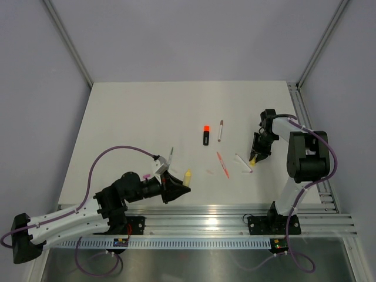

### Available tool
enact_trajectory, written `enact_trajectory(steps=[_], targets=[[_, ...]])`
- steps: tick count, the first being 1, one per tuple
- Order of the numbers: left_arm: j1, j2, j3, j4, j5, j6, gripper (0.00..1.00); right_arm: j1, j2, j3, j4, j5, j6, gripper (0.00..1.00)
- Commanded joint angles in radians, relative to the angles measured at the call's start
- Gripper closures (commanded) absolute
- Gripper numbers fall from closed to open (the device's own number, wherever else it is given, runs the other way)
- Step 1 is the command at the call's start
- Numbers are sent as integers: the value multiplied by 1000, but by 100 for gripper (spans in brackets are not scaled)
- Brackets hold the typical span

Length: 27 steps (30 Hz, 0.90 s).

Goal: Insert the pens into the pen caps
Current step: Insert the pen cap onto the pen.

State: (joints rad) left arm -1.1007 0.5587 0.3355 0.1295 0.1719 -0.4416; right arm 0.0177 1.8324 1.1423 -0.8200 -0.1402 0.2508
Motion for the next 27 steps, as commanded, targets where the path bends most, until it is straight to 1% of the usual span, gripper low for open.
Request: enact_trajectory(steps=[1,4,5,6,11,16,21,27], targets=[[-1,3,-3,81,-12,20,100,-7,-10,43,33,40,39,68],[-1,4,-3,81,-12,18,100,-5,-24,39,38,50,56,68],[1,4,-4,82,-11,18,100,-7,-27,31,41,48,64,66],[1,4,-6,82,-9,18,100,-5,-33,16,53,48,67,62],[1,13,-6,88,-6,17,100,-5,-32,-24,81,44,76,55],[1,24,-4,91,-5,17,100,-7,-41,-44,91,44,87,54],[1,23,-4,94,-2,17,100,-5,-61,-73,101,54,108,57],[-1,24,-6,96,2,17,100,-5,-74,-81,117,71,123,56]])
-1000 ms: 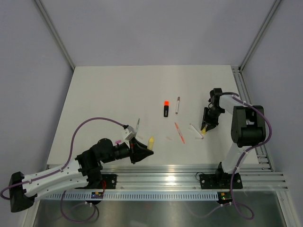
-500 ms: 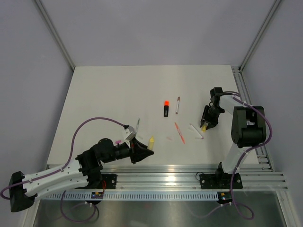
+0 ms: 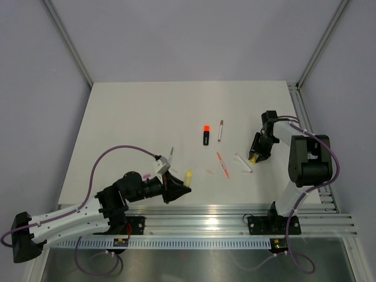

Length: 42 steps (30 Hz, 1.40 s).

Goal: Insert the pens into the pen caps
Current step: Insert the pen cap onto the pen.

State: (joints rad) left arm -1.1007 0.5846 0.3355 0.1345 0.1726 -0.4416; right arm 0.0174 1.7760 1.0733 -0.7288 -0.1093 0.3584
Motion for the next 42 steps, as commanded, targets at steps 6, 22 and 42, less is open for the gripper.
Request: enact_trajectory(steps=[6,22,42], targets=[[1,-6,-7,86,-7,17,100,-8,-16,-6,39,43,20,59],[1,26,-6,103,-2,17,100,-10,-76,-64,155,48,71,82],[-1,216,88,235,14,-29,100,22,-777,-443,460,-144,123,89]])
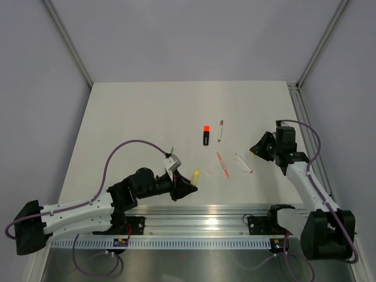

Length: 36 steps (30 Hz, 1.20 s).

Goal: Insert the pens into the pen caps
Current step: Insert the pen cap onto the pen.

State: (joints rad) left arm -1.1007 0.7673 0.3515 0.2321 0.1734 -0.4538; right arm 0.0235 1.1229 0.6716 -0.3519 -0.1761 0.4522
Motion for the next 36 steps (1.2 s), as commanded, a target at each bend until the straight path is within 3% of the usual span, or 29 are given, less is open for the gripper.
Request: enact_trajectory(steps=[1,7,14,18,23,36], targets=[[-1,76,87,147,15,-17,100,22,-158,-61,85,-91,36,89],[-2,196,188,196,3,-43,100,64,-412,-107,105,-170,100,89],[-1,271,310,197,9,-30,100,159,-544,-127,152,-217,164,89],[-1,247,307,194,2,3,100,237,-545,-167,287,-227,227,89],[1,213,250,203,-9,33,100,369,-499,-124,327,-129,221,89],[64,286,184,358,144,-88,100,437,-457,-6,416,-69,169,89]])
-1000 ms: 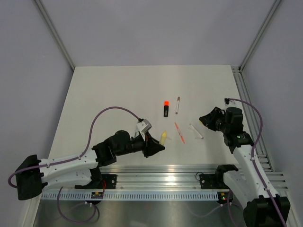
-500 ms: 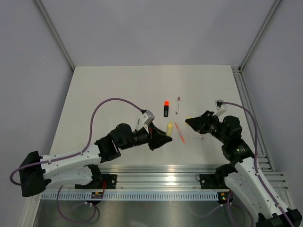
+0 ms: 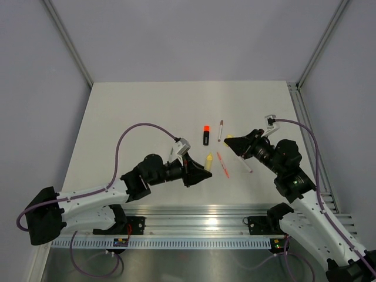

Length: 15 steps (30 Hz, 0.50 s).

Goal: Insert the pens into the pen caps
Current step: Insert the pen cap onto the pen.

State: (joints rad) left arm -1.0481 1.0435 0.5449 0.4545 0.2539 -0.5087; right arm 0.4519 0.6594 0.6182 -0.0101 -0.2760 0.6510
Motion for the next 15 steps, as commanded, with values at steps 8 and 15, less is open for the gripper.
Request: enact_trajectory(steps=[8,15], targets=[[71,62,-53,351,263,-215,100,13,60,54,202,-132,-54,89],[132,111,-71,508,383,-343,100,59,62,87,206,-209,-83,89]])
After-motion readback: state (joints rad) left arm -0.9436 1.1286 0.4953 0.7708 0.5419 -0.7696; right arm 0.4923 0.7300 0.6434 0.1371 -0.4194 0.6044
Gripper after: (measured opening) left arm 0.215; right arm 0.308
